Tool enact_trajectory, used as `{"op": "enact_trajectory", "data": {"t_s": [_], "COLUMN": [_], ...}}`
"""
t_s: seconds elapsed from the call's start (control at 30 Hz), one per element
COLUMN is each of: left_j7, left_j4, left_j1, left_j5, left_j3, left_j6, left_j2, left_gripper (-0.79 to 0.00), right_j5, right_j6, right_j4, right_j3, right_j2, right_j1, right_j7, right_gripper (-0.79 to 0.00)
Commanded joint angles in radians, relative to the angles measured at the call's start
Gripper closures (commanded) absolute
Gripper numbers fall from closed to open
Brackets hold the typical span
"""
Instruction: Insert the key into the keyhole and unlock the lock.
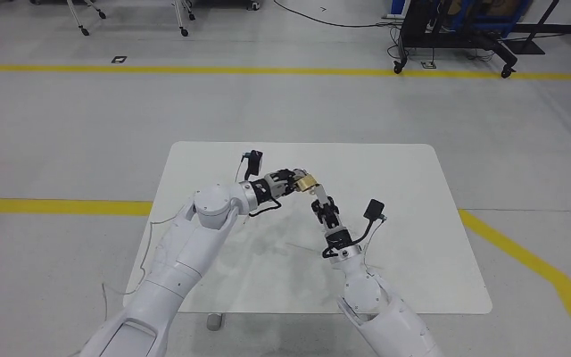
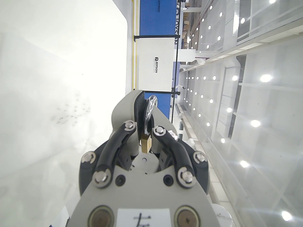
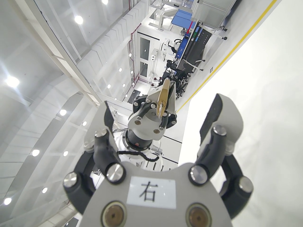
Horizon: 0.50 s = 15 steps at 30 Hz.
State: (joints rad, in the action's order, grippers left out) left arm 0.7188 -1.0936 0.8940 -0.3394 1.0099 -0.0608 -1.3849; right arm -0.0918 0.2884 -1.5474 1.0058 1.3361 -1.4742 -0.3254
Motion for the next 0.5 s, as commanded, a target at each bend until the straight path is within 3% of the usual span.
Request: {"op": "enact_trajectory", "data": {"t_s": [0.0, 0.17, 0.33, 0.37, 0.4, 0.43, 0.47], "left_j7": [0.006, 0.053, 0.142, 0.157, 0.173, 0.183, 0.190], "left_j4": [0.003, 0.036, 0.113, 0.128, 0.143, 0.156, 0.167], "left_j1": [0.001, 0.005, -0.001, -0.007, -0.011, -0.017, -0.023], "left_j5": [-0.013, -0.138, -0.339, -0.359, -0.380, -0.393, -0.396], "left_j3": [0.003, 0.027, 0.060, 0.060, 0.061, 0.059, 0.055], "left_j6": [-0.006, -0.033, -0.074, -0.082, -0.090, -0.096, -0.097], "left_j2": [0.000, -0.006, -0.017, -0.018, -0.021, -0.023, -0.024], "left_gripper": [0.000, 0.000, 0.000, 0.000, 0.000, 0.000, 0.000], "right_j5": [0.000, 0.010, 0.123, 0.131, 0.141, 0.150, 0.156], "right_j6": [0.000, 0.003, 0.118, 0.142, 0.164, 0.188, 0.208], "right_j4": [0.000, -0.006, -0.098, -0.120, -0.142, -0.161, -0.176], "right_j3": [0.000, 0.003, 0.093, 0.112, 0.127, 0.139, 0.147], "right_j2": [0.000, 0.000, -0.012, -0.016, -0.019, -0.021, -0.023], "right_j1": [0.000, -0.003, -0.066, -0.083, -0.099, -0.113, -0.124], "right_j7": [0.000, 0.003, 0.062, 0.074, 0.085, 0.101, 0.121], "right_gripper": [-0.785, -0.785, -0.785, -0.600, -0.280, -0.071, 0.000]}}
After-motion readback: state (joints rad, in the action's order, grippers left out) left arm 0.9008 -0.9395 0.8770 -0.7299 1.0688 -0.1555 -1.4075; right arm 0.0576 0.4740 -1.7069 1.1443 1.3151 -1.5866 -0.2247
